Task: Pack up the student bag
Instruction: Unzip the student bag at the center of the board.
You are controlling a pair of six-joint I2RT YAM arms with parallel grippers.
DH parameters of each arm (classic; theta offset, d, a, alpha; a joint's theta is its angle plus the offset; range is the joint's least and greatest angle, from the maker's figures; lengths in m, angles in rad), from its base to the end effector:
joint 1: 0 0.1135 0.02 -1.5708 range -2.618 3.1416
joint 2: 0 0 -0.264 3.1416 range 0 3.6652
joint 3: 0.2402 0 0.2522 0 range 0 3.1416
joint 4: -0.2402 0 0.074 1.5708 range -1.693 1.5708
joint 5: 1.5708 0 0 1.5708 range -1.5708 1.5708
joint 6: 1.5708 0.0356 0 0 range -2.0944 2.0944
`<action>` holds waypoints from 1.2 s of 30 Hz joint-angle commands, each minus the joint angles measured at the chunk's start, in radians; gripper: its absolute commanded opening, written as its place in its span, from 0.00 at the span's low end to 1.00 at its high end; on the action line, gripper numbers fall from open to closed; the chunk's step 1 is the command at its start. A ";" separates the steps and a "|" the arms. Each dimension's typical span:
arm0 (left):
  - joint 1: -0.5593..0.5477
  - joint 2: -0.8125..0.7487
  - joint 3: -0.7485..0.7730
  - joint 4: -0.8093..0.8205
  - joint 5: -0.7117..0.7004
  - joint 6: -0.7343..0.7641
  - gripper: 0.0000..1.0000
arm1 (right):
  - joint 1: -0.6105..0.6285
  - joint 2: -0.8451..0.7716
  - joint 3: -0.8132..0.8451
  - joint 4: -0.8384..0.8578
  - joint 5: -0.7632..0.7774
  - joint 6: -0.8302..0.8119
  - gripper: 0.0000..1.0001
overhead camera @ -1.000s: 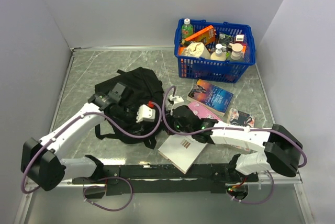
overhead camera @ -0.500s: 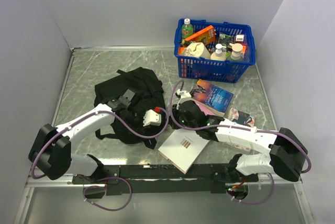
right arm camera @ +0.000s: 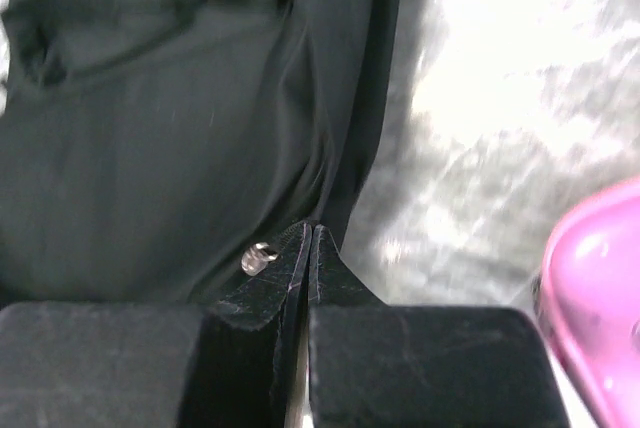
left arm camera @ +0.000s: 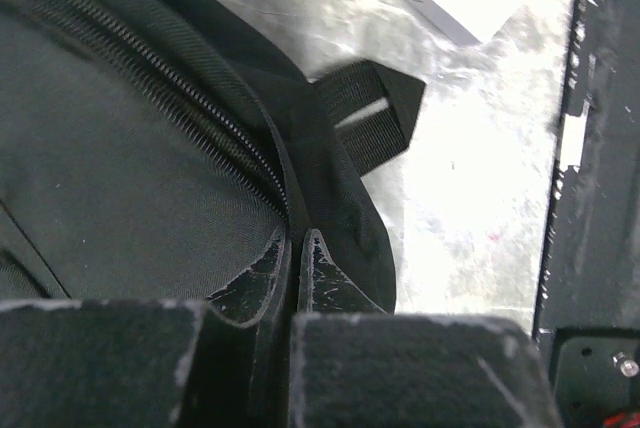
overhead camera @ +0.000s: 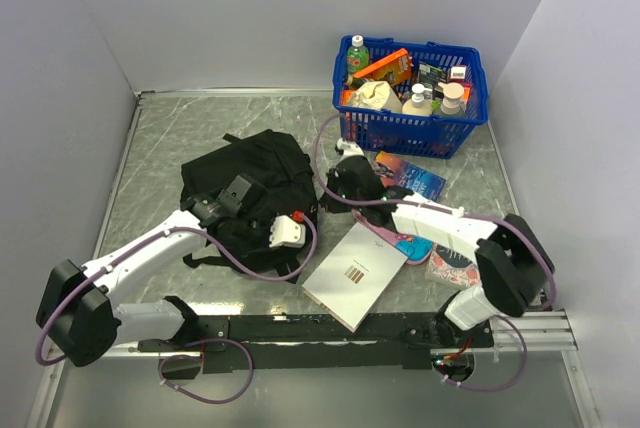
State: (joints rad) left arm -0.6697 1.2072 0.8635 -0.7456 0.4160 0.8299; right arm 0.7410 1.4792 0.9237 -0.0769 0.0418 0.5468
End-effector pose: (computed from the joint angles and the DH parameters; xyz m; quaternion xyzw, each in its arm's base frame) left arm 0.1685 -0.1518 0.2397 0.6836 0.6618 -0.1812 0.2486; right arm 0.2401 0.2176 0.2334 -0.0770 0.8885 0.2565 0.3727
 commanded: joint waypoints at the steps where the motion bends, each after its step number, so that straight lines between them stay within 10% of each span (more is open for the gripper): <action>1: -0.042 -0.060 -0.006 -0.153 0.020 0.057 0.01 | -0.045 0.068 0.135 -0.030 0.118 -0.041 0.00; 26: -0.134 -0.041 0.075 -0.179 0.026 0.029 0.03 | -0.071 0.438 0.530 -0.165 0.171 0.065 0.00; 29: -0.133 -0.037 0.065 -0.137 -0.012 -0.012 0.23 | -0.069 0.425 0.514 -0.158 0.145 0.071 0.02; 32: -0.125 -0.031 0.060 -0.065 -0.069 -0.106 0.49 | -0.069 0.356 0.434 -0.113 0.113 0.079 0.35; 36: -0.007 0.003 0.101 -0.075 0.036 -0.175 0.50 | -0.080 0.251 0.314 -0.060 0.069 0.103 0.69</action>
State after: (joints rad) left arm -0.7719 1.1767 0.9096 -0.8276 0.3630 0.7597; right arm 0.6807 1.8637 1.3262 -0.2157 0.1204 0.6220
